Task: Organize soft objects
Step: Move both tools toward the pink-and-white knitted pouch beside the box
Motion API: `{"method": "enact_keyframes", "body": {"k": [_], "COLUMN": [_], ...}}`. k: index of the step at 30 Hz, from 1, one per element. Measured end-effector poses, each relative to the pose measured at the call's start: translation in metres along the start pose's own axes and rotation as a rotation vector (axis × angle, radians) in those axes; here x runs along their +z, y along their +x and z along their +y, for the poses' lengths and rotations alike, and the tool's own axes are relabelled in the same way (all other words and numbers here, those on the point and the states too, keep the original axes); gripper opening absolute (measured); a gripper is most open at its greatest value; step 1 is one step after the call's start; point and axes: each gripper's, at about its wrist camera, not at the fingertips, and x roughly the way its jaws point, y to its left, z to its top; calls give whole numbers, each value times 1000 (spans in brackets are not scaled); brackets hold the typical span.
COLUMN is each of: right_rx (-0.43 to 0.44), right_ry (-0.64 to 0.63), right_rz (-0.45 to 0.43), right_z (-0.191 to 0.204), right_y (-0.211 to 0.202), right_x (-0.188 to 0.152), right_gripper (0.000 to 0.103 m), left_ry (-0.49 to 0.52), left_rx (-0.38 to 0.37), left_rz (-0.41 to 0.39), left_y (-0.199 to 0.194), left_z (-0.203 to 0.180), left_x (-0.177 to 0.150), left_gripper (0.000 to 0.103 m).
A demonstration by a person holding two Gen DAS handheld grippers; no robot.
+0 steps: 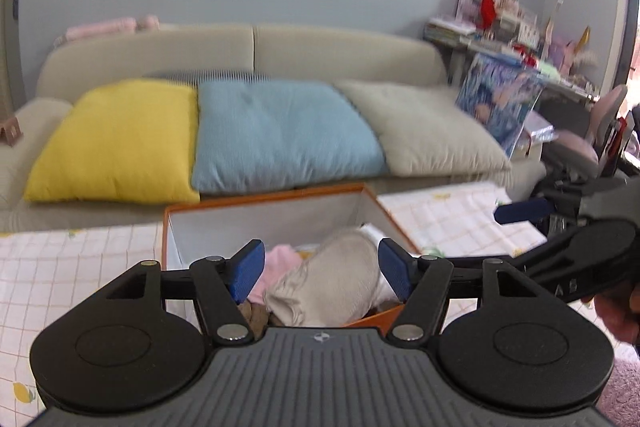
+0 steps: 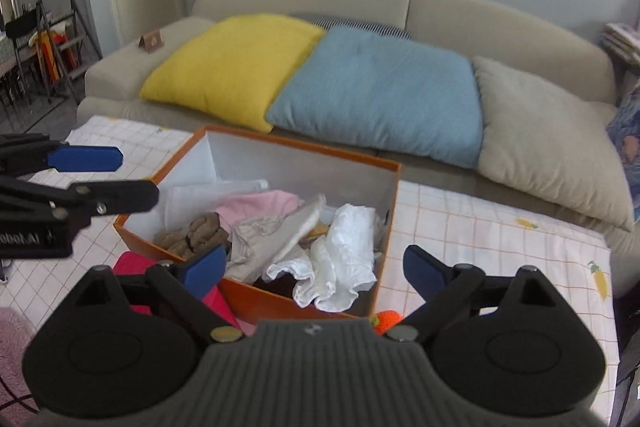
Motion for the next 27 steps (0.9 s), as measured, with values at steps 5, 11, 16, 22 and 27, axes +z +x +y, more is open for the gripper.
{"method": "enact_keyframes", "body": {"k": [5, 11, 16, 22, 27], "right_rx": [-53, -106, -198, -315, -346], "right_ry": [5, 81, 127, 248, 285], "right_rz": [-100, -155, -137, -13, 50], "right_z": [6, 6, 1, -26, -44], "right_y": [-32, -57, -65, -53, -42], "right_x": [-35, -80, -121, -160, -177], "right_gripper": [96, 97, 98, 98, 98], "left_ry": [29, 32, 42, 77, 139], "left_rx": [-18, -63, -146, -174, -179], "left_rz": [-53, -55, 22, 146, 214], "left_y": [-20, -28, -18, 7, 26], "left_z": [-26, -57, -84, -109, -130], "left_x": [-12, -39, -65, -92, -103], "left_gripper": [77, 77, 77, 77, 77]}}
